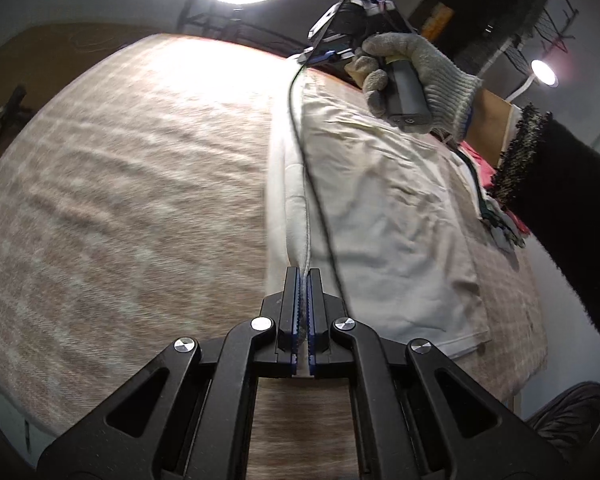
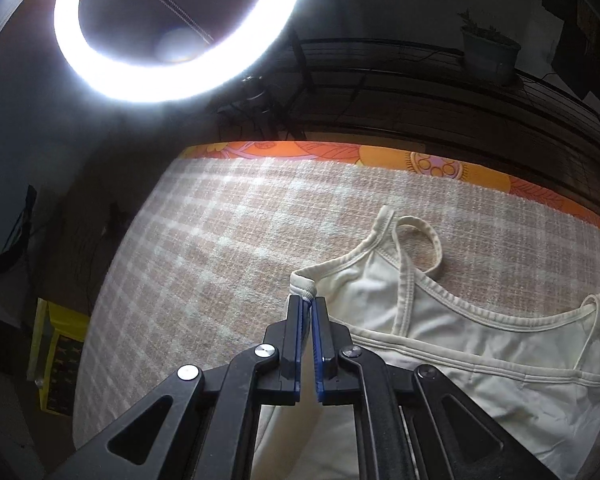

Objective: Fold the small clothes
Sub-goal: 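Fold the held side edge over toward the camisole's middle with both grippers, then release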

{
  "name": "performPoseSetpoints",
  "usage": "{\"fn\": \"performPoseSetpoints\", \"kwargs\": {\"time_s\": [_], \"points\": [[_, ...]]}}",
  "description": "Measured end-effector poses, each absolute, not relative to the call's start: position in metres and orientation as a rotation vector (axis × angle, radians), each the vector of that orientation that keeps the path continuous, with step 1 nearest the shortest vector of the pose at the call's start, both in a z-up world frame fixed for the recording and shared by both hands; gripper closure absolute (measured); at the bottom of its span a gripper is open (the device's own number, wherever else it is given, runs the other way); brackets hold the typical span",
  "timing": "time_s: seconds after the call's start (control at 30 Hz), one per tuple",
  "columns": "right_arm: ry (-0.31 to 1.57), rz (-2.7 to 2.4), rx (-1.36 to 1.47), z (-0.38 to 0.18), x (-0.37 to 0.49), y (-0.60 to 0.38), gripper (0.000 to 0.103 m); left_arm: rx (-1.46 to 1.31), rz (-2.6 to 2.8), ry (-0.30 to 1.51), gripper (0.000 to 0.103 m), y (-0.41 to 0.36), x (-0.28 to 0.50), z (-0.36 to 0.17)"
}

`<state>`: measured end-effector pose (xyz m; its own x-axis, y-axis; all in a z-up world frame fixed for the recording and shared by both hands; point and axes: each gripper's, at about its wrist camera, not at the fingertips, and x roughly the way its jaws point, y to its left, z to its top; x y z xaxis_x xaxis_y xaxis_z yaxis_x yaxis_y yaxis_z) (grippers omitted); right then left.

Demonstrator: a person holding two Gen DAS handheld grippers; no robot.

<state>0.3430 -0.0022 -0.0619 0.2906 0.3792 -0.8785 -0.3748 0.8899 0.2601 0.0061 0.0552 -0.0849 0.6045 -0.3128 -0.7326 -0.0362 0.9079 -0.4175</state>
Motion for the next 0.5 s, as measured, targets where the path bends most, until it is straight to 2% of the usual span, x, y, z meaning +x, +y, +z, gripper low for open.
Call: {"fn": "performPoseSetpoints", "kwargs": {"time_s": [0.23,0.5], "points": [[1.153,0.483,0.030,-0.053,0.342,-0.055,0.101,-0.368,-0.256,0.942,0.103,0.013,0.014,-0.083],[1.176,0.442,0.043,-0.079,0.349,-0.088,0.101,-0.351,-0.293,1.005,0.103,-0.025,0.031,-0.098]]}}
